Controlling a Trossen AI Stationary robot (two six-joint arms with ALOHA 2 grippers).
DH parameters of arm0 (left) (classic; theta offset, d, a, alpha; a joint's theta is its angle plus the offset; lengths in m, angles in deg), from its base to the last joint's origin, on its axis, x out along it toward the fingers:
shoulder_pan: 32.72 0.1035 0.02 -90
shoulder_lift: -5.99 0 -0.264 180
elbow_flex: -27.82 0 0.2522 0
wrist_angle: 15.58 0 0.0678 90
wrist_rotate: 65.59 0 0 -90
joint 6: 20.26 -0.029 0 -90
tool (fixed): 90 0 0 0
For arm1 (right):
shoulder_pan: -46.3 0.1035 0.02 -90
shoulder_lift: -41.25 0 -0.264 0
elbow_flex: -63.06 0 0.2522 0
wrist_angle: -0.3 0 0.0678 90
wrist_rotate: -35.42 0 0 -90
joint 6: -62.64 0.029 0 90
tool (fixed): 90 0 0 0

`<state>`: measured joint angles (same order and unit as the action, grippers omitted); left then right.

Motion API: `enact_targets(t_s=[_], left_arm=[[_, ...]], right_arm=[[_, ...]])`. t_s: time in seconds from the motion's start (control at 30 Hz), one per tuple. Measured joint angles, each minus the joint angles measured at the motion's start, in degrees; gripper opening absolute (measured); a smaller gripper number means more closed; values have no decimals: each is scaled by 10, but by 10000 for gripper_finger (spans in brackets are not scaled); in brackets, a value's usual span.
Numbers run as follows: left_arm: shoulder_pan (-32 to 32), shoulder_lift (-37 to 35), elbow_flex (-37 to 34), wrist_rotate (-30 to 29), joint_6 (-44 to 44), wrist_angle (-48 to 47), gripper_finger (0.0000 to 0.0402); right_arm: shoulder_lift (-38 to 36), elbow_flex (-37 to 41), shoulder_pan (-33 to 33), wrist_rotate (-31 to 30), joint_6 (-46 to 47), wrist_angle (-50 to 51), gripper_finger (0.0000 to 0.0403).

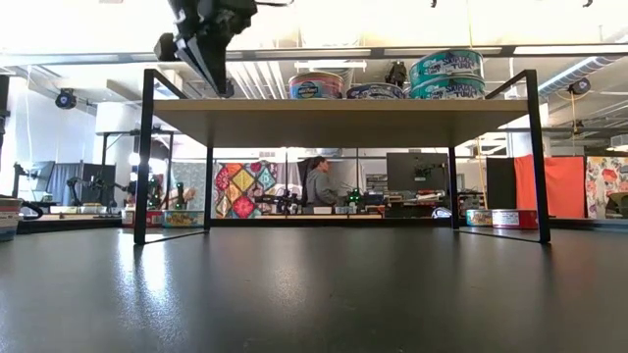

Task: Stack canned seafood by type on shelf
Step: Put the green tuna can on the shelf, then stack the green tuna can on top of the green tuna can on the shelf

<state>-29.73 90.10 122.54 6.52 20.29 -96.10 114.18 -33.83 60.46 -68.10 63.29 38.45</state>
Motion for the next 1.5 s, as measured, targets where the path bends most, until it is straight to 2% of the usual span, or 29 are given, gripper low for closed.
enact_targets(t_s=[0.2,0.5,0.93,1.07,1.27,1.5], left_arm=[[6,14,-29,-6,-15,36,0],[10,23,-29,3,-35,107,0],[13,18,-28,-6,-23,64,0],[14,18,-26,-25,-23,59,0],[10,9,12,-57,-44,57,0],[-42,-39,71,-123,-87,64,0]], right_arm=[[22,0,34,-16,46,-1,13],[34,0,69,-30,88,-5,13],[37,0,95,-46,122,-5,13],[37,0,110,-48,131,-6,13],[38,0,134,-101,151,0,13],[45,0,142,-127,204,28,13]])
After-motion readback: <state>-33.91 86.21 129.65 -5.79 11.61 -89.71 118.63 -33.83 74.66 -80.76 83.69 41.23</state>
